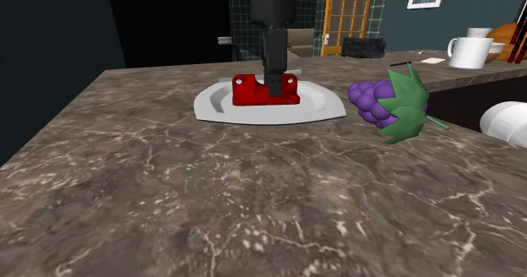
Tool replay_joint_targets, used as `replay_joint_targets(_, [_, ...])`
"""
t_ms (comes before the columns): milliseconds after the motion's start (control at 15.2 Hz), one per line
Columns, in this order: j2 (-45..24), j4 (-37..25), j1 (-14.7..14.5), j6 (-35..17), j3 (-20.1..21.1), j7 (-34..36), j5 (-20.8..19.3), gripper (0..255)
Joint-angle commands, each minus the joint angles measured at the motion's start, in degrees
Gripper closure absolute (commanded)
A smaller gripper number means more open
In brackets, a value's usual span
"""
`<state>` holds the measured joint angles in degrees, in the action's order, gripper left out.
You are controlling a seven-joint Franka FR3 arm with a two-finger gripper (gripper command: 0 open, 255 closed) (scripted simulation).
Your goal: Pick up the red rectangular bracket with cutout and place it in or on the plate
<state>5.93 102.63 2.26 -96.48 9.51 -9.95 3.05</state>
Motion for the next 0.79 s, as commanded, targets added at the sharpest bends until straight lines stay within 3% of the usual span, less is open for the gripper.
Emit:
replay_joint_targets(0, [0.00,0.00,0.00,0.00,0.00,0.00,0.00,0])
replay_joint_targets(264, [-1.54,-9.12,0.10,7.60,-0.08,0.25,-0.28,0])
replay_joint_targets(726, [-1.54,-9.12,0.10,7.60,-0.08,0.25,-0.28,0])
